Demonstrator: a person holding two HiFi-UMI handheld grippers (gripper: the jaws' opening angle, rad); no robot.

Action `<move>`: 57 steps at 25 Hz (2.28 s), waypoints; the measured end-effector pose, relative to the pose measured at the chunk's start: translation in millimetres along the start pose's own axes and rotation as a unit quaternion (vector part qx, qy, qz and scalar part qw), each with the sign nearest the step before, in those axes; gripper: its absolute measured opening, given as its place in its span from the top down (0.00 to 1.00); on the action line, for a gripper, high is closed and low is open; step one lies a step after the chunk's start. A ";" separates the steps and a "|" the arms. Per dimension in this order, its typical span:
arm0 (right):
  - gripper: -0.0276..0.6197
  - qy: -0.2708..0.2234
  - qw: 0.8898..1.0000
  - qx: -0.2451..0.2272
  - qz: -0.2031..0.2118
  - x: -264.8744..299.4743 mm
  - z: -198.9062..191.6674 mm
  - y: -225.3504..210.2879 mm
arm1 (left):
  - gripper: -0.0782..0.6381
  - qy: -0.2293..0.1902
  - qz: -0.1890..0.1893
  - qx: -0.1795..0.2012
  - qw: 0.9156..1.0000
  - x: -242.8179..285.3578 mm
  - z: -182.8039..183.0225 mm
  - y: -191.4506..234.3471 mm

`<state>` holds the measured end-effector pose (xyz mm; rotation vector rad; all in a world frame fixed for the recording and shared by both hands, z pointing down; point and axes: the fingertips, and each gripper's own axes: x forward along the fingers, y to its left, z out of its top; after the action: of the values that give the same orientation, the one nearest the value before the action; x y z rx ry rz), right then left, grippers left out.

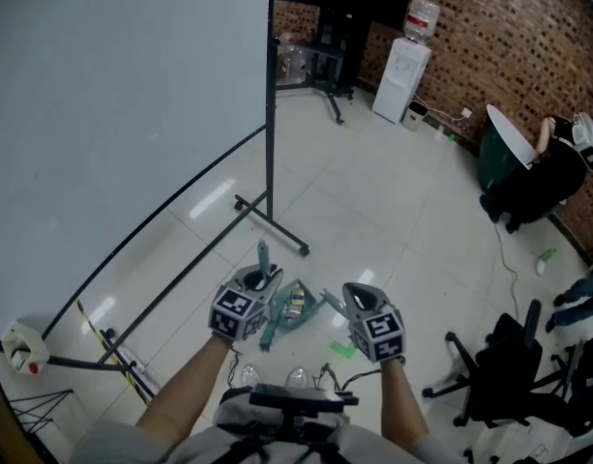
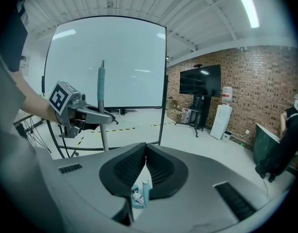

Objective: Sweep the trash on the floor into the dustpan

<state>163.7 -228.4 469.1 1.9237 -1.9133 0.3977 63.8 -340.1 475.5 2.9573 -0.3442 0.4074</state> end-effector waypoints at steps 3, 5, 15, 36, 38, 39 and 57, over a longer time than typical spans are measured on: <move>0.95 0.000 1.000 -0.001 0.002 -1.2 -1.0 -2.7 | 0.82 0.003 0.002 0.003 1.000 2.8 -0.3 -1.6; 0.95 -0.001 1.000 0.000 0.006 -4.0 -0.7 -4.1 | 0.82 0.004 0.004 0.006 1.000 6.0 -1.6 -3.8; 0.95 0.021 0.998 -0.037 0.038 -14.2 -9.3 -30.4 | 0.82 -0.001 -0.005 0.023 1.000 38.1 7.5 -10.7; 0.95 0.028 0.965 -0.085 0.248 16.2 -55.2 -119.6 | 0.82 0.003 0.096 -0.014 0.995 139.6 -17.0 -41.1; 0.95 0.021 0.964 -0.067 0.258 18.4 -56.4 -117.7 | 0.82 0.004 0.096 -0.022 0.995 142.3 -23.5 -44.2; 0.95 0.017 0.963 -0.064 0.261 21.7 -56.7 -116.2 | 0.82 0.003 0.097 -0.025 0.995 142.4 -25.4 -42.6; 0.54 0.132 0.778 -0.249 0.561 109.6 -209.8 -34.2 | 0.82 -0.016 0.132 -0.058 0.989 149.7 -38.1 -69.9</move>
<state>216.4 -227.8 702.4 0.2168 -2.4187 0.3711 211.5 -297.2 546.7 2.8133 -0.7411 0.3547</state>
